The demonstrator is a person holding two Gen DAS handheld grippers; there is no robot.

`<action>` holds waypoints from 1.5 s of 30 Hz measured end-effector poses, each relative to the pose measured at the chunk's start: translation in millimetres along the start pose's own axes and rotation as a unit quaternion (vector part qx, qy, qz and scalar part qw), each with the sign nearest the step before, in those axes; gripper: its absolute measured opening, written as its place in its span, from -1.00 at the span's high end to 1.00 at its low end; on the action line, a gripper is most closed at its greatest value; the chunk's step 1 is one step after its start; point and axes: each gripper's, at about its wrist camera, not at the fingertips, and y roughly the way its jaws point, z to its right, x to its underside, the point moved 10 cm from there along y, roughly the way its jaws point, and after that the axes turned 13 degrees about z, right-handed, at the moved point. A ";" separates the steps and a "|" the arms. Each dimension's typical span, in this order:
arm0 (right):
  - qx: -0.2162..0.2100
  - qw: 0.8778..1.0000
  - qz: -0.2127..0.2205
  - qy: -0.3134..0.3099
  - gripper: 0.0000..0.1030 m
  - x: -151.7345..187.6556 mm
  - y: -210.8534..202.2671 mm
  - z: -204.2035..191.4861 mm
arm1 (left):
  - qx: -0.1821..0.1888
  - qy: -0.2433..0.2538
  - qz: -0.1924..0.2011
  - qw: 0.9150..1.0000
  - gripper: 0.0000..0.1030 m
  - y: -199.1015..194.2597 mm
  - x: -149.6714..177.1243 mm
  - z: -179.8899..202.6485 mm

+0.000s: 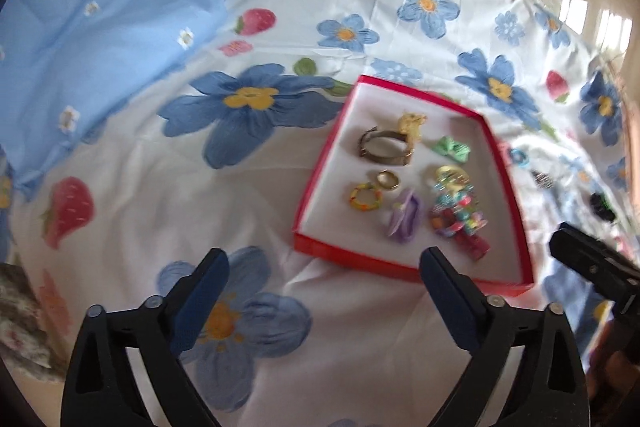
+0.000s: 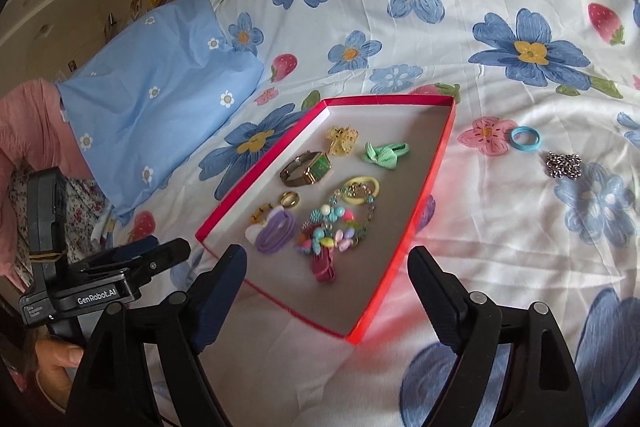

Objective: Organize jewelry

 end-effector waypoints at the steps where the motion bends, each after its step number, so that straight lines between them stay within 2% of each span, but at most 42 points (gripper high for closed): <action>1: 0.002 1.000 -0.001 -0.005 -0.66 2.7 -1.4 -0.4 | -0.004 0.006 0.002 1.000 -0.97 -1.8 3.9 1.0; 4: 0.006 1.000 -0.002 -0.015 -0.66 9.7 -5.9 0.1 | 0.000 0.008 0.006 1.000 -0.97 -7.0 13.8 5.9; 7: 0.009 1.000 -0.001 -0.023 -0.67 12.2 -12.8 0.0 | 0.019 0.000 0.020 1.000 -0.97 -18.4 15.1 10.2; 9: 0.013 0.999 -0.001 -0.029 -0.67 7.2 -19.0 -0.9 | 0.041 -0.002 0.020 0.999 -0.97 -27.3 8.2 16.0; 12: 0.008 0.999 0.016 -0.046 -0.68 -17.6 -34.9 -8.1 | 0.060 0.021 0.064 0.996 -0.99 -50.5 -27.1 25.3; 13: 0.008 0.998 0.026 -0.056 -0.78 -30.3 -42.0 -11.7 | 0.063 0.031 0.076 0.995 -0.99 -55.3 -35.0 25.9; 14: 0.006 0.997 0.041 -0.066 -0.97 -43.7 -50.0 -16.1 | 0.066 0.048 0.090 0.993 -0.99 -60.9 -44.8 31.2; 16: 0.007 0.994 0.066 -0.082 -1.00 -64.5 -62.0 -22.8 | 0.059 0.075 0.095 0.991 -0.99 -62.9 -48.7 36.7; 18: 0.006 0.994 0.067 -0.089 -1.00 -70.8 -64.9 -26.4 | 0.029 0.092 0.091 0.991 -0.99 -59.4 -41.9 35.3; 19: 0.010 0.994 0.067 -0.091 -1.00 -69.6 -64.5 -25.6 | 0.011 0.096 0.087 0.991 -0.99 -55.2 -35.1 33.1; 22: 0.019 0.994 0.066 -0.082 -1.00 -50.0 -58.9 -19.2 | -0.004 0.091 0.082 0.992 -0.99 -48.1 -17.3 35.9; 25: 0.022 0.996 0.050 -0.075 -1.00 -23.1 -49.3 -12.3 | -0.001 0.071 0.056 0.996 -0.99 -35.5 2.8 40.7; 29: 0.032 0.996 0.024 -0.078 -1.00 5.4 -37.2 -4.2 | 0.001 0.057 0.045 0.997 -0.99 -32.1 11.8 42.4; 35: 0.038 0.995 0.015 -0.087 -1.00 20.2 -34.9 -1.7 | 0.001 0.056 0.045 0.997 -0.99 -32.9 11.4 35.8; 45: 0.039 0.995 0.013 -0.091 -1.00 25.3 -33.9 -4.0 | 0.000 0.060 0.054 0.997 -0.99 -44.2 16.7 37.0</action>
